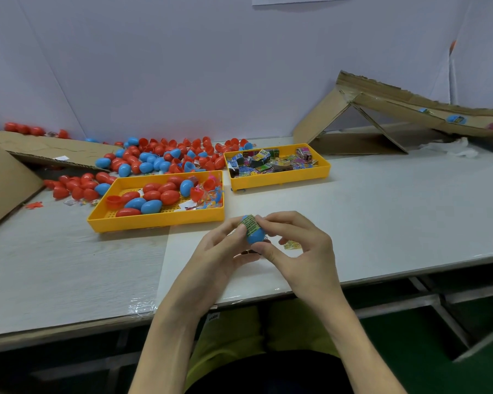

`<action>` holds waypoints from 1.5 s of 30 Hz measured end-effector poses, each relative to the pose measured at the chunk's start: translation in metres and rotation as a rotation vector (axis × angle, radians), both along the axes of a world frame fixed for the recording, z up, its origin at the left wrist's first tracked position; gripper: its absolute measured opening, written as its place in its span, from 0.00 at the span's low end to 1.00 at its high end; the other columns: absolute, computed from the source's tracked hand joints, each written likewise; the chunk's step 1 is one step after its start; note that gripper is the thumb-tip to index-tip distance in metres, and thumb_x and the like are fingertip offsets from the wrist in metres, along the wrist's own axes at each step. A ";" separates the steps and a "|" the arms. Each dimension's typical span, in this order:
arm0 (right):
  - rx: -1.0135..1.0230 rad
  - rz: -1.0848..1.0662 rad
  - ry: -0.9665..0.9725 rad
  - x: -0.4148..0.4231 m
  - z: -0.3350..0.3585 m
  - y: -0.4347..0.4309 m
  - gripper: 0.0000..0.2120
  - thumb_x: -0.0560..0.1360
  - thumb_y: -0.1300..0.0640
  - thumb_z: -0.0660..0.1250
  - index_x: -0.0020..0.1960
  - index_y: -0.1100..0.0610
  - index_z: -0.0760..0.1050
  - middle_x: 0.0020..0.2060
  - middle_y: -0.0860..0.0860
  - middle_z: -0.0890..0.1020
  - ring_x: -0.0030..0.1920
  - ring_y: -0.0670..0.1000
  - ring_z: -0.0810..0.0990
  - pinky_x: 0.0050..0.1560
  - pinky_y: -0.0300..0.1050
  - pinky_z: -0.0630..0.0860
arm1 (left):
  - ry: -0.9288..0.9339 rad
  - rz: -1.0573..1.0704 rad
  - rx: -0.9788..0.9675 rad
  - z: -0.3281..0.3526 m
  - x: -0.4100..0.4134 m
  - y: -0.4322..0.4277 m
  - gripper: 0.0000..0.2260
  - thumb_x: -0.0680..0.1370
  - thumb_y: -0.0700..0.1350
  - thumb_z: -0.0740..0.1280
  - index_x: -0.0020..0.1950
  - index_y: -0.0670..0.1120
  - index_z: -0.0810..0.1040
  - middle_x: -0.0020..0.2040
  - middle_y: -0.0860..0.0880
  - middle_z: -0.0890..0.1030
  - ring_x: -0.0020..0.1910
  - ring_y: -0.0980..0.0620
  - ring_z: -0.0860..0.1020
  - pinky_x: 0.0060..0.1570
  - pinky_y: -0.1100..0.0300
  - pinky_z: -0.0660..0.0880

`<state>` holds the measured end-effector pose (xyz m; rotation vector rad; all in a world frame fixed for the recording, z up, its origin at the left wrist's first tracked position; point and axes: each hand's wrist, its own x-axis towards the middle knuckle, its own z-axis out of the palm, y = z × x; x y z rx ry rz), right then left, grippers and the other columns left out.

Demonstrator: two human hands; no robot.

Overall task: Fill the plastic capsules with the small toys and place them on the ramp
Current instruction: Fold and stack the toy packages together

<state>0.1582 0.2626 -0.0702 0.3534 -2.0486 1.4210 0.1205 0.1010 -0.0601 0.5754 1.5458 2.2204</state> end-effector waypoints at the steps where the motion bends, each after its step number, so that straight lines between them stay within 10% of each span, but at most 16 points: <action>1: 0.000 0.000 0.009 0.000 -0.001 -0.001 0.18 0.69 0.59 0.77 0.58 0.52 0.83 0.51 0.41 0.82 0.54 0.42 0.79 0.46 0.30 0.75 | 0.006 0.008 -0.003 0.000 0.000 0.001 0.18 0.79 0.47 0.64 0.66 0.41 0.77 0.59 0.39 0.82 0.62 0.40 0.80 0.58 0.53 0.79; 26: 0.058 -0.056 0.041 0.003 -0.003 0.001 0.16 0.71 0.62 0.77 0.57 0.51 0.83 0.54 0.43 0.83 0.54 0.44 0.80 0.43 0.31 0.75 | -0.044 0.078 0.069 0.001 0.001 0.000 0.15 0.76 0.44 0.68 0.63 0.47 0.82 0.60 0.40 0.82 0.60 0.44 0.81 0.55 0.55 0.79; 32: -0.074 0.043 -0.088 0.001 0.005 0.002 0.21 0.73 0.49 0.71 0.65 0.48 0.77 0.58 0.43 0.80 0.53 0.46 0.82 0.47 0.39 0.80 | -0.082 0.180 0.167 -0.002 0.002 -0.002 0.15 0.73 0.39 0.69 0.59 0.45 0.82 0.58 0.40 0.83 0.59 0.42 0.82 0.54 0.58 0.79; 45: -0.019 0.053 -0.005 0.001 0.001 0.001 0.18 0.71 0.60 0.77 0.59 0.52 0.80 0.52 0.44 0.82 0.48 0.48 0.83 0.46 0.34 0.78 | -0.027 0.203 0.014 0.002 0.005 0.002 0.14 0.75 0.45 0.69 0.60 0.45 0.83 0.58 0.38 0.83 0.61 0.40 0.81 0.57 0.54 0.80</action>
